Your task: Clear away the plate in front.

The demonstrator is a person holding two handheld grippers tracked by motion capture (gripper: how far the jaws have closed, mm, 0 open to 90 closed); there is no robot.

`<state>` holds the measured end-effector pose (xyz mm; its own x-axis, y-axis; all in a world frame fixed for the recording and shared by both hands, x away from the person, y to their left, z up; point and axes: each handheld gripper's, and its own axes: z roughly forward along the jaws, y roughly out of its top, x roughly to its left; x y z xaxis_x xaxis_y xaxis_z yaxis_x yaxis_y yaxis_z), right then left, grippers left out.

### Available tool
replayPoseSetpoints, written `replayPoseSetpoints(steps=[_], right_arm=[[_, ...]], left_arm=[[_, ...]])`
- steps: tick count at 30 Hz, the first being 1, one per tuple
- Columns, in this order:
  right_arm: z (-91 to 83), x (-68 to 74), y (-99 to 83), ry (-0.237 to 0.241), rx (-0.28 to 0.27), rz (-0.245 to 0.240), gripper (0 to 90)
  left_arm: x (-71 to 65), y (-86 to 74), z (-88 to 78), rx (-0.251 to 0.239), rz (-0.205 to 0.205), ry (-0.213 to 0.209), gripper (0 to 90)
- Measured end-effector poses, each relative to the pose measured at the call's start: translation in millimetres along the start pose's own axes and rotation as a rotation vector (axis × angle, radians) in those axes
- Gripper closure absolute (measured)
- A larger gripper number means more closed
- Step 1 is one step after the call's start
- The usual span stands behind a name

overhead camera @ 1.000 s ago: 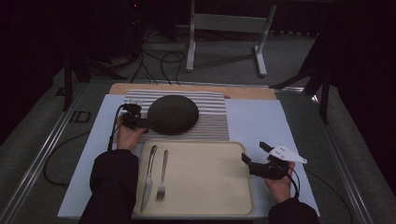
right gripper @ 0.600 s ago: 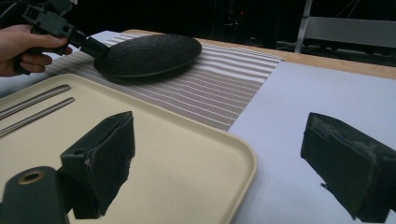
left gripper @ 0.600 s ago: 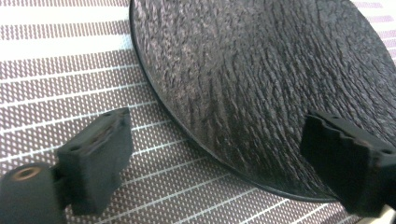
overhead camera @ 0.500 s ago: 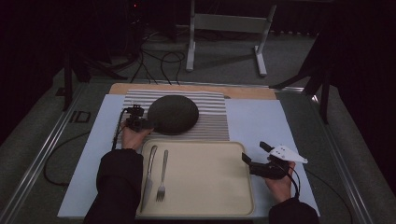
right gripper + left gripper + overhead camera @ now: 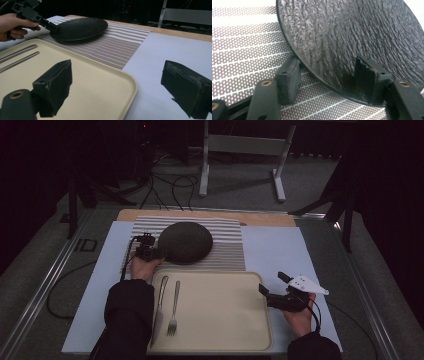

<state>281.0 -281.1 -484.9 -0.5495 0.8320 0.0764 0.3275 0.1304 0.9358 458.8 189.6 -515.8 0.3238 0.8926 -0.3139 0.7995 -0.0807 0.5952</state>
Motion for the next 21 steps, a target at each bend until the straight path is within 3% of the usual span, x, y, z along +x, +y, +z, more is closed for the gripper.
replayPoseSetpoints(steps=[21], right_arm=[[0.9,-0.3,-0.3,0.0,0.004,-0.001,10.1]], left_arm=[[2.6,-0.4,-0.5,-0.015,-0.052,0.001,48.0]])
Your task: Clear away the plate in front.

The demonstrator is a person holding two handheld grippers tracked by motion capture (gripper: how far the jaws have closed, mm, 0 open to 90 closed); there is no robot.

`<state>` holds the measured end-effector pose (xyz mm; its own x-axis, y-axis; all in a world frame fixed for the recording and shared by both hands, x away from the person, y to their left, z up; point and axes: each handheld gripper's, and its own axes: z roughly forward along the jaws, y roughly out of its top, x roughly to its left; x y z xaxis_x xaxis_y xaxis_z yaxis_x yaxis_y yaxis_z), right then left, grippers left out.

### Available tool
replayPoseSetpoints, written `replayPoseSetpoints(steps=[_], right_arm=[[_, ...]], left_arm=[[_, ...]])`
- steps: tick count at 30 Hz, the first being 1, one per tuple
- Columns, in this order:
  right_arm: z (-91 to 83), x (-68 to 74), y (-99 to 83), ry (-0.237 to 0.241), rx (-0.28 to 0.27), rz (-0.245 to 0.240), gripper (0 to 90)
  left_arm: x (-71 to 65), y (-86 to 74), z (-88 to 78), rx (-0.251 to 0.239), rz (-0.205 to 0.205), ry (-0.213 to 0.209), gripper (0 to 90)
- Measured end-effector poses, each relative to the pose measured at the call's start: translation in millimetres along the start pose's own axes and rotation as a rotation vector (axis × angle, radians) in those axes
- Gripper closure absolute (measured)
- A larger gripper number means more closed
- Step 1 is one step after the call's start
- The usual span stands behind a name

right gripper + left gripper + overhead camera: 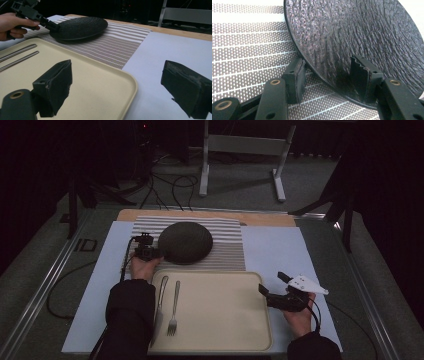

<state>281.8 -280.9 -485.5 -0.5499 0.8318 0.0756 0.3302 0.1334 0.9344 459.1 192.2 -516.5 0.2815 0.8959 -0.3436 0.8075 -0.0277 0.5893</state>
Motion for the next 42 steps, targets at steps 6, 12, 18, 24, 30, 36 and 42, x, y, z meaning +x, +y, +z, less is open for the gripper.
replayPoseSetpoints(steps=[6,12,18,24,30,36,42], right_arm=[[0.2,-1.0,-0.2,-0.003,0.005,0.0,10.1],[0.5,-1.0,-0.3,-0.003,0.006,0.001,10.1],[0.9,-1.0,-0.5,-0.004,0.008,0.003,10.1],[1.2,-1.4,-0.7,-0.004,0.007,0.005,10.1],[1.2,-1.4,-0.7,-0.003,0.006,0.005,10.1],[1.2,-1.7,-0.7,-0.003,0.006,0.005,10.1],[1.0,-2.1,-0.7,-0.002,0.005,0.006,10.1]], left_arm=[[-1.5,0.5,-0.4,0.002,0.003,0.01,48.0],[-4.6,1.6,-2.4,-0.001,0.017,0.024,48.1],[-10.4,5.6,-10.0,-0.026,0.037,0.036,52.1],[-17.1,13.3,-19.5,-0.067,0.05,0.031,56.4],[-23.4,21.2,-26.8,-0.108,0.036,-0.005,57.0],[-27.1,26.1,-27.2,-0.139,-0.024,-0.081,55.2],[-33.1,26.6,-17.2,-0.123,-0.056,-0.11,49.7]])
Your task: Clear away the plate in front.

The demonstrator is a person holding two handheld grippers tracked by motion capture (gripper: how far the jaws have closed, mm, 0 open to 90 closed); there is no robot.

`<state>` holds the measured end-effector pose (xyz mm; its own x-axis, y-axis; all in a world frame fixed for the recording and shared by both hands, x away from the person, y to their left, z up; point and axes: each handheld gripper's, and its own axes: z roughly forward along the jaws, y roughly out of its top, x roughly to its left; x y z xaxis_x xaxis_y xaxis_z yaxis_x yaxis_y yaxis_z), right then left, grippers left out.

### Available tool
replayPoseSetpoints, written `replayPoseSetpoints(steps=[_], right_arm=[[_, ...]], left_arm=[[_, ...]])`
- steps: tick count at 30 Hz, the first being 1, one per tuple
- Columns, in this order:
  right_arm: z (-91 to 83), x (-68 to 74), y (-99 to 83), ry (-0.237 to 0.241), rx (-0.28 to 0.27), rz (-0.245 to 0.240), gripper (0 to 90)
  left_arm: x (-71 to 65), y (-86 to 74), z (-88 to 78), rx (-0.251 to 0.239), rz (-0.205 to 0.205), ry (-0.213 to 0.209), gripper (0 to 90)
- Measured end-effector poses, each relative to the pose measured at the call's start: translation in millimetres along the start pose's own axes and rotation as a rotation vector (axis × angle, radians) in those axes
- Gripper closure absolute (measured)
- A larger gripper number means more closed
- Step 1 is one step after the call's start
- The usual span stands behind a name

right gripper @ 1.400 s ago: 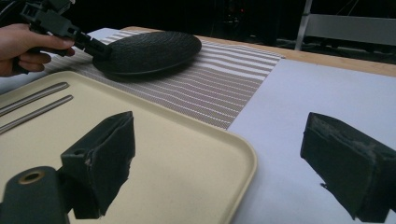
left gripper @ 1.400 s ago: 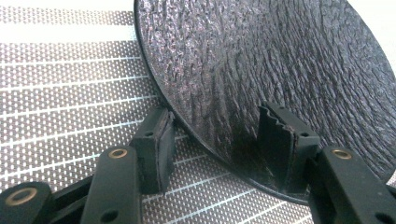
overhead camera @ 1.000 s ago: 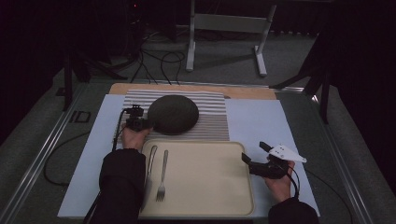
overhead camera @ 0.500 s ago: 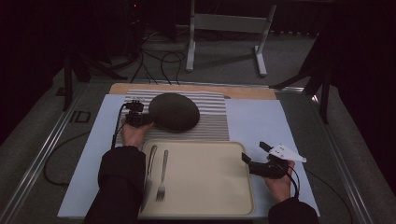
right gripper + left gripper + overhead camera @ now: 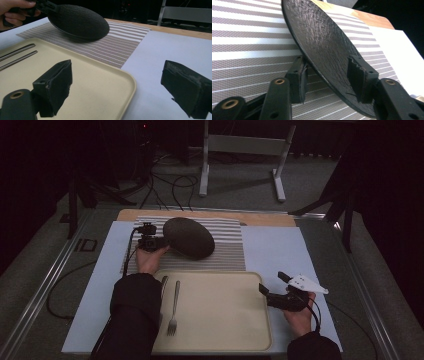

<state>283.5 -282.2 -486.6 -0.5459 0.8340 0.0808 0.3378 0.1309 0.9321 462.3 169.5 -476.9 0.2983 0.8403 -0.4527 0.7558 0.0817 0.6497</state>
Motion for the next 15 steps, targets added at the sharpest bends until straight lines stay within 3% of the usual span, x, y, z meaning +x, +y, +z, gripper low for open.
replayPoseSetpoints(steps=[7,11,15], right_arm=[[-0.2,-0.9,0.0,-0.003,0.0,0.001,10.2],[-0.3,-1.1,0.0,-0.003,-0.001,0.002,10.2],[-0.3,-1.2,0.0,-0.003,-0.001,0.002,10.2]], left_arm=[[-4.7,-0.7,11.0,0.013,-0.045,-0.019,48.9],[-6.6,-1.1,16.7,0.039,-0.065,-0.003,54.7],[-8.3,-3.0,21.7,0.043,-0.093,-0.023,62.3]])
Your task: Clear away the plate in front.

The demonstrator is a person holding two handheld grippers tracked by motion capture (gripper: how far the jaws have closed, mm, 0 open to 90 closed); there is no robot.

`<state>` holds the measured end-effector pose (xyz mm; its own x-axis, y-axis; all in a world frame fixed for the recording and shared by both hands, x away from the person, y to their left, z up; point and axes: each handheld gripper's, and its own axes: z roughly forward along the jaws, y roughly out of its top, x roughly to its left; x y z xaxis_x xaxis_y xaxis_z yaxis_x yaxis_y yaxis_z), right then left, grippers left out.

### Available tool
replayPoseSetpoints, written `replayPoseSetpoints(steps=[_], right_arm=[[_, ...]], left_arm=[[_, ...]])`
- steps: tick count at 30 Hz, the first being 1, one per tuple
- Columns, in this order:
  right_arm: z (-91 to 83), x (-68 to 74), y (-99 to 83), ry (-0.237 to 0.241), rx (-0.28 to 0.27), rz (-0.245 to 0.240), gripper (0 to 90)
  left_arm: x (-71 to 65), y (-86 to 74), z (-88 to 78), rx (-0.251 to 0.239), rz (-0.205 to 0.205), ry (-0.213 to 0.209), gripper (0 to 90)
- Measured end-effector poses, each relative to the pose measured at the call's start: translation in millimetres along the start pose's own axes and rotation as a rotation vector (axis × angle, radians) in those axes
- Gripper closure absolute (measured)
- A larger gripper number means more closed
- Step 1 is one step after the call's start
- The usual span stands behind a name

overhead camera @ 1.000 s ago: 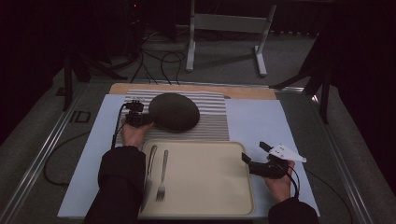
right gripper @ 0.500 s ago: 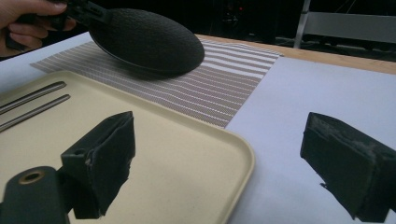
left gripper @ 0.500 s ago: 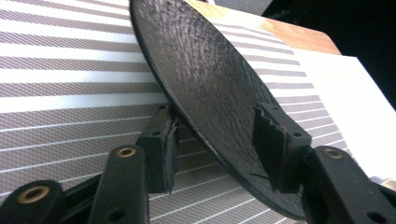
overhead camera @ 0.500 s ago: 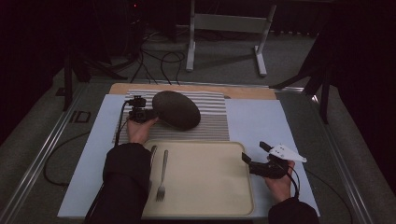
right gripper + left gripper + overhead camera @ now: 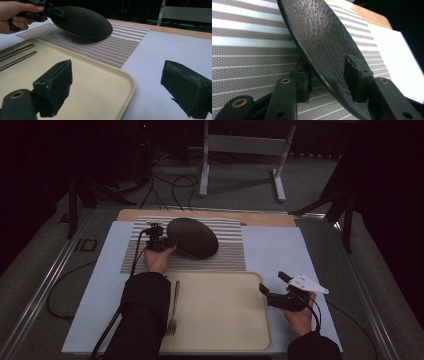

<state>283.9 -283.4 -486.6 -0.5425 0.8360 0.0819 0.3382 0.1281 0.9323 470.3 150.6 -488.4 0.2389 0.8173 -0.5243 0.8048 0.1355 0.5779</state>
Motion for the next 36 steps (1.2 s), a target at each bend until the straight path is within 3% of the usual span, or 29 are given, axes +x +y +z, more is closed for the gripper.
replayPoseSetpoints(steps=[3,5,7,8,9,12,17,21,36], right_arm=[[0.0,-0.3,0.0,0.0,-0.001,0.001,10.2],[-0.4,-0.5,0.0,-0.001,-0.001,0.002,10.2],[-0.5,-0.6,0.0,-0.001,-0.001,0.002,10.2],[-0.5,-0.6,0.0,-0.001,-0.001,0.002,10.2],[-0.8,-1.1,-0.1,-0.002,0.0,0.004,10.2],[-0.8,-1.2,-0.1,-0.003,0.0,0.004,10.2],[-1.5,-1.5,0.0,-0.004,0.0,0.004,10.3],[-1.7,-2.1,-0.3,-0.003,-0.001,0.005,10.4],[-2.1,-2.4,-0.5,-0.006,0.0,0.008,10.5]], left_arm=[[-1.0,-0.2,2.7,0.021,-0.016,0.009,67.5],[-0.3,-0.6,4.5,0.024,-0.05,-0.008,70.8],[-0.3,-0.6,4.5,0.024,-0.05,-0.008,72.6],[0.0,0.5,4.1,0.02,-0.095,-0.036,72.6],[-0.6,0.7,5.0,0.031,-0.102,-0.043,77.0],[-1.4,-0.4,6.7,0.032,-0.118,-0.059,78.3],[2.0,-4.5,10.6,0.014,-0.218,-0.121,83.6],[0.1,-5.1,11.2,0.0,-0.263,-0.14,85.2],[0.4,-6.1,8.2,0.012,-0.296,-0.144,85.8]])
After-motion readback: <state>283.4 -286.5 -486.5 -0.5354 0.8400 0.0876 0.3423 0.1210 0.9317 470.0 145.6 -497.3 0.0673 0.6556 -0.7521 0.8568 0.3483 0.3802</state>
